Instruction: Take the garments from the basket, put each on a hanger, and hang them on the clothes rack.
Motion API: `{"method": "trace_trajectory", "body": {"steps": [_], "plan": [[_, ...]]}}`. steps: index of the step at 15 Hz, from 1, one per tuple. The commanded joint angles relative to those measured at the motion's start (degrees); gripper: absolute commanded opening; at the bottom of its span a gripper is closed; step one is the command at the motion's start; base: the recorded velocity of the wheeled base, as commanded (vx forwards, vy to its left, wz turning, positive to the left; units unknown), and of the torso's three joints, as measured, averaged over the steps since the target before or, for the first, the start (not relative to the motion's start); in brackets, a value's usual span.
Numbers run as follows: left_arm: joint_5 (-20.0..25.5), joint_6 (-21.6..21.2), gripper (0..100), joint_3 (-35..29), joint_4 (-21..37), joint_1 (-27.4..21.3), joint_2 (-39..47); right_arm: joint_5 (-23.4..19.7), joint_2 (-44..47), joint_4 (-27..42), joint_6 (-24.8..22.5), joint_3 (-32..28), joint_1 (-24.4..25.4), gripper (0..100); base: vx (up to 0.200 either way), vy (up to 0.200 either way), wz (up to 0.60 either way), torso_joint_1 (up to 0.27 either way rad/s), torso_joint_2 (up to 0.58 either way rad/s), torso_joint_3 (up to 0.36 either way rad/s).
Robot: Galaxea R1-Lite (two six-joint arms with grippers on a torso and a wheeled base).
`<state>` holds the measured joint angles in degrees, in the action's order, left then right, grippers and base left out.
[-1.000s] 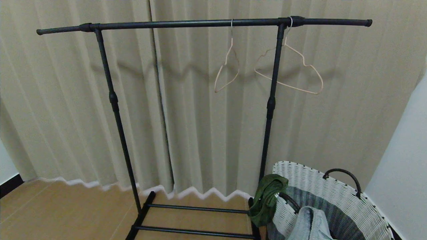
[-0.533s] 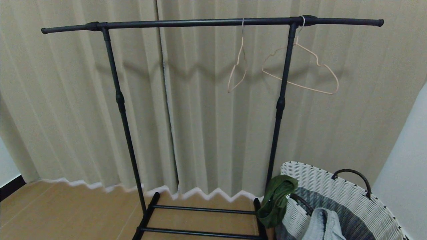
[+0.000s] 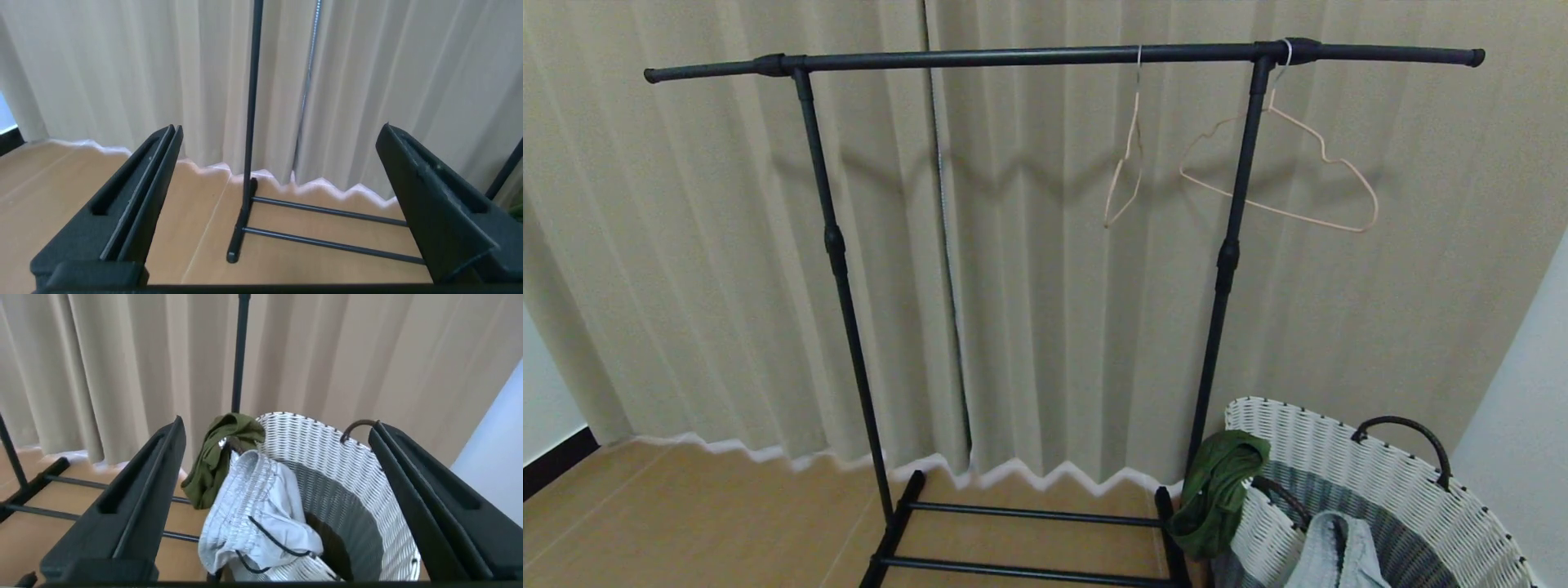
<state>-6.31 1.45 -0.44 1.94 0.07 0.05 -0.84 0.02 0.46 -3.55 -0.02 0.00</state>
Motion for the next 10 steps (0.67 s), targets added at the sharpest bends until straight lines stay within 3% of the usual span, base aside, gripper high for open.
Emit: {"method": "trace_trajectory", "body": {"steps": [1, 3, 7, 8, 10], "plan": [[0.0, 0.0, 100, 0.0, 0.0, 0.0, 0.0, 0.2, 0.0, 0.2, -0.1, -0.1, 0.0, 100, 0.2, 0.0, 0.0, 0.002, -0.01, 0.002], [0.0, 0.0, 100, 0.0, 0.0, 0.0, 0.0, 0.3, 0.0, 0.2, -0.1, -0.2, 0.0, 100, 0.2, 0.0, 0.0, -0.005, 0.01, 0.007], [0.0, 0.0, 100, 0.0, 0.0, 0.0, 0.0, 0.1, 3.6, 7.9, -0.1, -6.8, 1.0, 100, 0.0, 0.0, 0.0, 0.0, 0.0, 0.0], [0.1, 0.0, 100, 0.0, 0.1, 0.0, 0.0, 0.2, 8.4, 12.1, -1.2, -9.5, 3.1, 100, 0.0, 0.0, 0.0, 0.0, 0.0, 0.0], [0.1, 0.0, 100, 0.0, 0.0, 0.0, 0.0, 0.7, 22.0, 13.3, -3.7, -13.3, 5.5, 100, 0.0, 0.0, 0.0, 0.0, 0.0, 0.0]]}}
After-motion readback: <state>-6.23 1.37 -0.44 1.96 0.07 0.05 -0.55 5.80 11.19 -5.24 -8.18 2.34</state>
